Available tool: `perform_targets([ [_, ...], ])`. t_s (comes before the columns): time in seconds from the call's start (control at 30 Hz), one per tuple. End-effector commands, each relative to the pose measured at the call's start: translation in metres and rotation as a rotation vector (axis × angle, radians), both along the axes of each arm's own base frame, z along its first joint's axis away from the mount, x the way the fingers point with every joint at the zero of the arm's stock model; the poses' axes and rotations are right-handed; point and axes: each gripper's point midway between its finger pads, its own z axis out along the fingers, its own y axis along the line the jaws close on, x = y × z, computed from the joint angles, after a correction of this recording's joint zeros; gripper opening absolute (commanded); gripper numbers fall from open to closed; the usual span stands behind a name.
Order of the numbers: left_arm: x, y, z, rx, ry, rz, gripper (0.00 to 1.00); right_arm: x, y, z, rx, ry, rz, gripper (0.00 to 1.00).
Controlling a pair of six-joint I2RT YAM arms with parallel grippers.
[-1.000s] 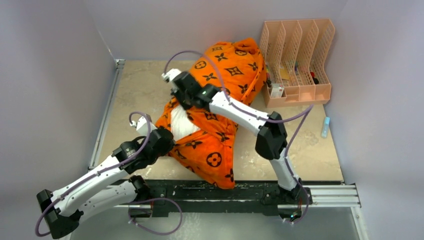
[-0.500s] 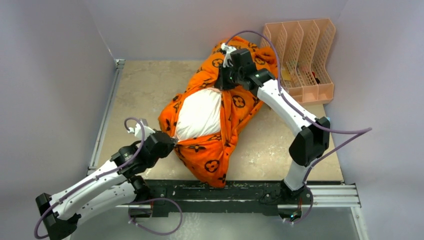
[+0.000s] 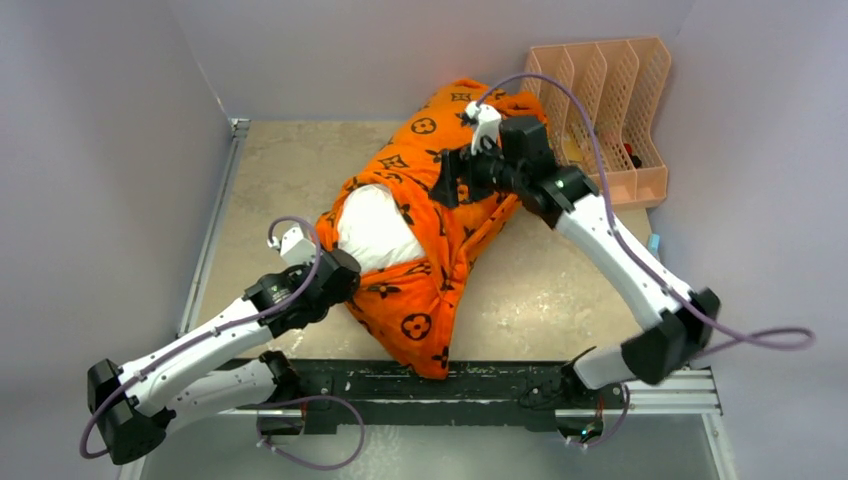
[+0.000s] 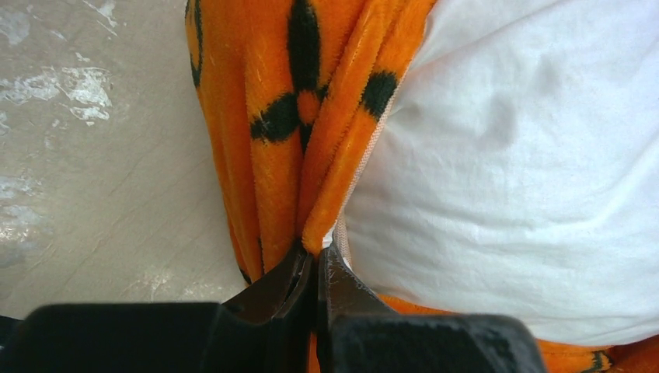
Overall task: Remove the pillowcase from the pillow
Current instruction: Remove the pillow from the pillowcase.
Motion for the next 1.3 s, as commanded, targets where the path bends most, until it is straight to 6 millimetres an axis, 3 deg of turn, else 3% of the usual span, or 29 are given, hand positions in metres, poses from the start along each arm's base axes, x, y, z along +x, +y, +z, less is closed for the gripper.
perform_targets([
  [0.0,-0.004,0.007,0.000,0.066,0.020,-0.035,0.00,-0.062,0.005,-0.016,-0.074,-0.013,0.080,0.90],
  [0.1,-0.004,0.003,-0.002,0.053,0.024,-0.050,0.00,-0.091,0.018,-0.062,-0.106,0.090,0.078,0.87],
  [0.17,-0.004,0.002,-0.003,0.044,0.022,-0.051,0.00,-0.100,0.023,-0.093,-0.142,0.145,0.022,0.84],
  [0.2,-0.005,0.002,-0.003,0.045,0.023,-0.051,0.00,-0.097,0.018,-0.106,-0.188,0.149,-0.041,0.81],
  [0.3,-0.008,0.007,-0.004,0.044,0.031,-0.036,0.00,-0.057,-0.036,-0.130,-0.344,0.063,-0.407,0.58],
  [0.33,-0.010,0.013,-0.005,0.054,0.035,-0.013,0.00,-0.040,-0.055,-0.127,-0.374,0.009,-0.487,0.46],
  [0.37,-0.014,0.021,-0.006,0.060,0.041,0.020,0.00,-0.025,-0.071,-0.116,-0.372,-0.015,-0.545,0.28],
  [0.4,-0.018,0.029,-0.008,0.062,0.043,0.052,0.00,-0.011,-0.091,-0.100,-0.350,-0.028,-0.613,0.10],
  [0.43,-0.021,0.037,-0.009,0.056,0.038,0.077,0.00,0.000,-0.110,-0.081,-0.312,-0.056,-0.672,0.00],
  [0.5,-0.029,0.049,-0.011,0.014,0.018,0.131,0.00,0.016,-0.141,-0.047,-0.204,-0.132,-0.732,0.00],
  [0.53,-0.033,0.055,-0.013,-0.011,0.007,0.158,0.00,0.022,-0.146,-0.036,-0.144,-0.150,-0.709,0.00],
  [0.57,-0.034,0.058,-0.014,-0.035,-0.006,0.172,0.00,0.025,-0.142,-0.031,-0.095,-0.135,-0.637,0.00],
  [0.67,-0.032,0.054,-0.010,-0.075,-0.041,0.155,0.00,0.019,-0.102,-0.053,-0.093,0.019,-0.364,0.00],
  [0.73,-0.028,0.047,-0.009,-0.069,-0.045,0.123,0.00,-0.010,-0.054,-0.050,0.036,0.043,-0.101,0.00],
  [0.77,-0.026,0.044,-0.008,-0.060,-0.042,0.108,0.00,-0.018,-0.040,-0.035,0.115,-0.013,-0.063,0.11],
  [0.83,-0.023,0.038,-0.008,-0.032,-0.027,0.079,0.00,-0.025,-0.028,-0.005,0.222,-0.115,-0.069,0.47],
  [0.87,-0.022,0.035,-0.008,-0.015,-0.018,0.061,0.00,-0.028,-0.024,0.010,0.240,-0.144,-0.058,0.54],
  [0.97,-0.019,0.028,-0.007,0.016,-0.003,0.021,0.00,-0.027,-0.010,0.034,0.177,-0.143,-0.001,0.59],
  [1.07,-0.016,0.023,-0.006,0.012,-0.006,0.004,0.00,-0.024,0.012,0.039,0.060,-0.132,0.001,0.64],
  [1.27,-0.018,0.023,-0.004,-0.028,-0.024,0.007,0.00,-0.040,0.080,0.026,0.006,-0.132,0.168,0.69],
])
